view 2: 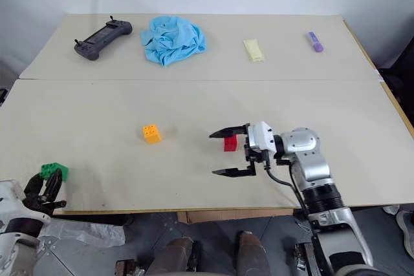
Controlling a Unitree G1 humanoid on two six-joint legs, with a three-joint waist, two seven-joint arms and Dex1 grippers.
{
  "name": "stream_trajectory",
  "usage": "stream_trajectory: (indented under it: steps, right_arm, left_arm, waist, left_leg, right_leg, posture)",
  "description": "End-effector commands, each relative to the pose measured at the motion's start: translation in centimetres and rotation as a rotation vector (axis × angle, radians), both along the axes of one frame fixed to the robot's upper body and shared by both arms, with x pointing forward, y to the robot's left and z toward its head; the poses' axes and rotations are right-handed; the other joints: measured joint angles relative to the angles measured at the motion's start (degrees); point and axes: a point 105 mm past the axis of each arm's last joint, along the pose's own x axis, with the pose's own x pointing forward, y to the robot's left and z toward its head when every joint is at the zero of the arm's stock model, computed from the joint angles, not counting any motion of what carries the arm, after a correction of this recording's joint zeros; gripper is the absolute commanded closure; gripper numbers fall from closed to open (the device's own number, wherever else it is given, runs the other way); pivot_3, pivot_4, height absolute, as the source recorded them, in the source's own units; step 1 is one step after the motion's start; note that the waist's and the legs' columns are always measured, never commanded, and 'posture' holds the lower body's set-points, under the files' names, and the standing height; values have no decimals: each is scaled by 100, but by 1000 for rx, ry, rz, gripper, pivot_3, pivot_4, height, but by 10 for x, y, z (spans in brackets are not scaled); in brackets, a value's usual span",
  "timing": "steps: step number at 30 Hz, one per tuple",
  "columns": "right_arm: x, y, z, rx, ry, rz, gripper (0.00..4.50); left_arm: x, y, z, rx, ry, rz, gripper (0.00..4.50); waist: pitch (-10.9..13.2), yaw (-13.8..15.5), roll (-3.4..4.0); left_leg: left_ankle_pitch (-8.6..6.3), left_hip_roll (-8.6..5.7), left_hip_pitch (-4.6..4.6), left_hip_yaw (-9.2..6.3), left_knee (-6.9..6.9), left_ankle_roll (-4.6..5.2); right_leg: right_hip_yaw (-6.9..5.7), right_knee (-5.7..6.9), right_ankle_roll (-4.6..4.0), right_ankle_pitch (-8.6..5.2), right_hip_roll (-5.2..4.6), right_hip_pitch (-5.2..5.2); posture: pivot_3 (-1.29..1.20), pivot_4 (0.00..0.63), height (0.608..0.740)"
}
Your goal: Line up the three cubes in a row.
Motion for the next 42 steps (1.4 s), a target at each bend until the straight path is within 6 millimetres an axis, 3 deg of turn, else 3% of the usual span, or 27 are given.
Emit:
stream_trajectory:
  steps: [1, 4, 6, 7, 12, 15, 19, 24, 34, 42]
  right_arm:
    - [6, -28, 9, -18, -23, -74, 0]
    - [12, -59, 5, -83, -14, -162, 0]
    - [15, -70, 6, -102, -33, -203, 0]
    - [16, -72, 7, -105, -42, -213, 0]
    - [16, -72, 8, -87, -60, -241, 0]
    - [7, -67, 10, -60, -73, -254, 0]
    - [-7, -64, 17, -6, -64, -294, 0]
    - [-22, -65, 21, 83, 1, -374, 0]
    - [-47, -65, 15, 90, 63, -438, 0]
    - [-47, -64, 13, 95, 65, -464, 0]
  left_arm:
    - [9, -32, 57, 192, -96, -287, 3031]
    - [29, -75, 84, 318, -67, -605, 3031]
    - [45, -115, 92, 397, -46, -881, 3031]
    - [49, -126, 93, 425, -34, -957, 3031]
    - [67, -183, 78, 517, 21, -1321, 3031]
    - [93, -214, 62, 522, 17, -1402, 3031]
    - [114, -217, 32, 598, 83, -1417, 3031]
    - [135, -227, 21, 617, 72, -1396, 3031]
    - [142, -240, 5, 583, 76, -1456, 3031]
    - [142, -236, -1, 605, 113, -1497, 3031]
  waist:
    - [1, -3, 1]
    - [6, 67, 14]
    - [9, 99, 23]
    - [10, 82, 29]
    - [13, -102, 55]
    - [14, -78, 55]
    - [15, -88, 53]
    - [18, 46, 48]
    - [20, 166, 43]
    - [21, 155, 43]
  left_leg:
    - [0, 3, 2, -1, 0, -1]
    - [1, 1, 4, -10, 0, -3]
    - [3, -8, 10, -16, 1, 2]
    - [3, -10, 11, -15, 1, 2]
    - [2, -4, 2, -3, -17, 1]
    - [3, -4, -10, 6, -9, 0]
    - [3, -5, -8, 31, 1, 1]
    - [7, 1, -9, 28, 20, 0]
    - [10, -12, -10, 24, 27, 7]
    - [13, -13, -8, 27, 27, 11]
  right_leg:
    - [-1, -2, -2, -1, 0, 2]
    - [-12, -2, -7, -3, -2, 11]
    - [-17, -2, -8, -2, -9, 24]
    - [-18, -6, -8, 1, -9, 24]
    - [-27, 11, -3, 5, 7, 2]
    - [-84, 41, -6, 3, 18, -17]
    - [-90, 50, -4, 3, 23, -23]
    - [-88, 54, 1, 6, 16, -18]
    - [-90, 54, 9, 10, 7, -13]
    - [-86, 58, 11, 12, 10, -13]
  posture:
    - [0, 150, 740]
    - [0, 150, 740]
    - [0, 150, 740]
    - [0, 150, 740]
    - [0, 150, 740]
    - [0, 150, 740]
    - [0, 150, 740]
    - [0, 150, 740]
    - [0, 150, 740]
    - [0, 150, 740]
